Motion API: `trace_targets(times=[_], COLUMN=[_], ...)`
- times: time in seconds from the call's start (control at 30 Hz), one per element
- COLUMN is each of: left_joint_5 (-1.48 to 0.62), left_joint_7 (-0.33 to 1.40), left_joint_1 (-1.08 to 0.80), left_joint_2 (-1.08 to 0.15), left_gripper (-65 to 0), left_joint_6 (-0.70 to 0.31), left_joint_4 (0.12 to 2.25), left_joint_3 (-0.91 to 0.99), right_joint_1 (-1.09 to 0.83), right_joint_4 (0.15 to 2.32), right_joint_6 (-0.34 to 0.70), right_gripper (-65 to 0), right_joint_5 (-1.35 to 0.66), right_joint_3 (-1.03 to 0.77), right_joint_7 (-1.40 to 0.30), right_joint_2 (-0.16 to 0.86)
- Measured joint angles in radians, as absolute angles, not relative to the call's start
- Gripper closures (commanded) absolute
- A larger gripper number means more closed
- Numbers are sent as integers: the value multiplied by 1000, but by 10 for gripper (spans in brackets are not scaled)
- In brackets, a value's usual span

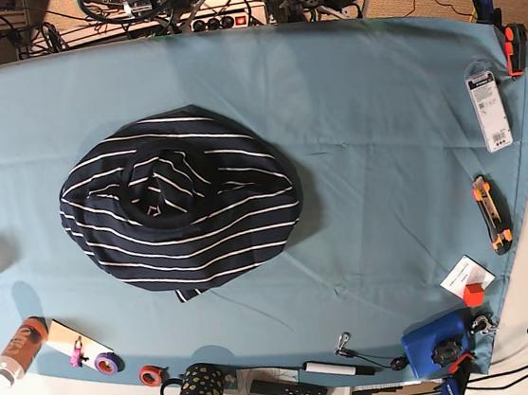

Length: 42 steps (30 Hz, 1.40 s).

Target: Layout the t-shirt on the table in an organized manner, then fold the t-shirt properly

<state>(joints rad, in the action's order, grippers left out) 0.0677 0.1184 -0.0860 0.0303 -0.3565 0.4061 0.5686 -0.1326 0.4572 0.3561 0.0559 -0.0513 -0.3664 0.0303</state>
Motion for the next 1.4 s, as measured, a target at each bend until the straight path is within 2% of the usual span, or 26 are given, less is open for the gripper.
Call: trace_targets(times=[1.0, 1.1, 1.4], left_joint_5=[68, 68, 70], left_joint_7=[119, 118, 118], left_joint_1=[-89, -104, -212], left_joint_2=[30, 9, -81], left_gripper=[0, 0, 0], left_joint_6=[-359, -414, -439], left_joint_4=[406, 406, 439], left_joint_3=[569, 564, 564], right_joint_1=[-133, -137, -196], right_joint_4=[458, 458, 468], right_joint_6=[356, 360, 360], right_gripper=[0, 0, 0], right_joint_5=[56, 39, -154], right_joint_3=[-51, -51, -51], right_joint_7=[-377, -405, -495], right_joint_2=[33, 54, 179])
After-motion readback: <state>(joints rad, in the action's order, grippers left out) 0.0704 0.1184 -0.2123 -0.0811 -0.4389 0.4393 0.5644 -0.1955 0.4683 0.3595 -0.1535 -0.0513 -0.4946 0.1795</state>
